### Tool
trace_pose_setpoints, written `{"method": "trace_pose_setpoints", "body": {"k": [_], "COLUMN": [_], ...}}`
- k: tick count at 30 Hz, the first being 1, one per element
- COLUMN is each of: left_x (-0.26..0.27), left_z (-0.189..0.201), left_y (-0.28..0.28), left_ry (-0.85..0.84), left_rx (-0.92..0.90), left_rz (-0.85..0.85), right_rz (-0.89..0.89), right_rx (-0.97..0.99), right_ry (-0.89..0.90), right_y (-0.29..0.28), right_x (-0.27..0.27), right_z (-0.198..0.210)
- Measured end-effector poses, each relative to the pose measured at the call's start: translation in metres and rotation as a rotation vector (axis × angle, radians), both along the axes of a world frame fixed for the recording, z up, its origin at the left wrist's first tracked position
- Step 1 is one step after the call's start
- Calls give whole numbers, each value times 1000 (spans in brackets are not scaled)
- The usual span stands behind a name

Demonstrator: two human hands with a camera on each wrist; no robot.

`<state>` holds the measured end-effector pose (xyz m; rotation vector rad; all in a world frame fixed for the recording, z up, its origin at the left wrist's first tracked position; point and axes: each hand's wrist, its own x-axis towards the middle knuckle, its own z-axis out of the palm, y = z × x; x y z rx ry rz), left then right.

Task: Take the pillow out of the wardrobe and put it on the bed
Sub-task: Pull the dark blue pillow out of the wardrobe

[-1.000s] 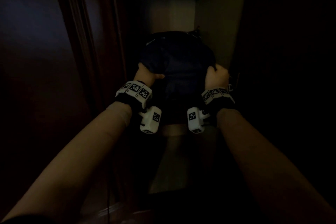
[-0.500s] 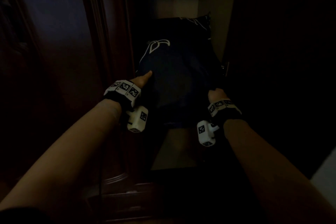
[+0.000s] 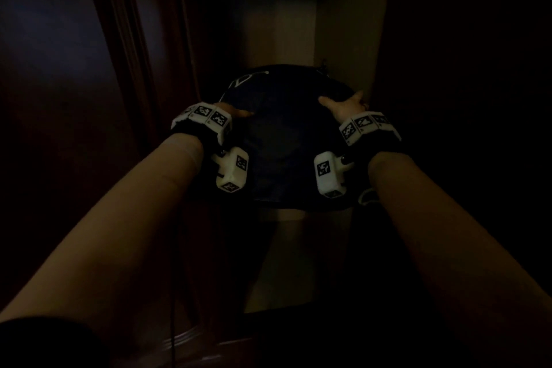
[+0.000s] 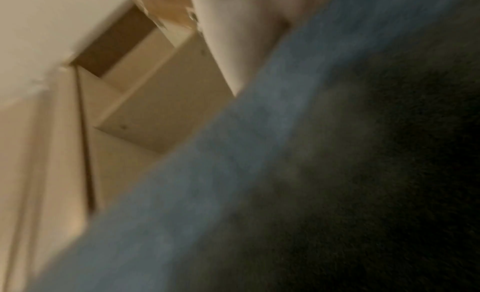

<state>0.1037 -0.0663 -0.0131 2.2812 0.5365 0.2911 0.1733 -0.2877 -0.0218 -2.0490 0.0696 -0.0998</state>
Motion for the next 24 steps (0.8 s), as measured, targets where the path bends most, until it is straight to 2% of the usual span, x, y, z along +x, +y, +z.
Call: {"method": "trace_pose_setpoints", "body": {"k": [2,4,8,12,15,18,20,22,24], "left_x": [11,21,14,-5,-33,-62,-74,-83,-78], "left_z": [-11,-25,-42,-52,-62,-67,-63,-53,-48], "left_y": [4,5,-6,-15,-27,-30,-30,-30,-26], "left_ry": [47,54,-53,-125,-43,43,57,17,-51], "left_rx": [43,11,-226,-322,-295,-291,-436,-599,-632], "left_rz": [-4,-21,-19,4,-23,-133,-111,-73,-63], "right_rz": [-12,-2,141,104,80,88,109,149,164], "right_rx": [-27,-77,-124,-114,-146,-274,-322,-470,-633], "right_ry": [15,76,129,100,74,74,81,87,109], "right_y": [1,0,-9,-18,-26,-34,-40,-44,-49], "right_x": [9,20,31,10,-7,-32,-47,-60,-73], "right_z": [-8,-19,-36,-44,-58,-67,-68,-69,-70]}}
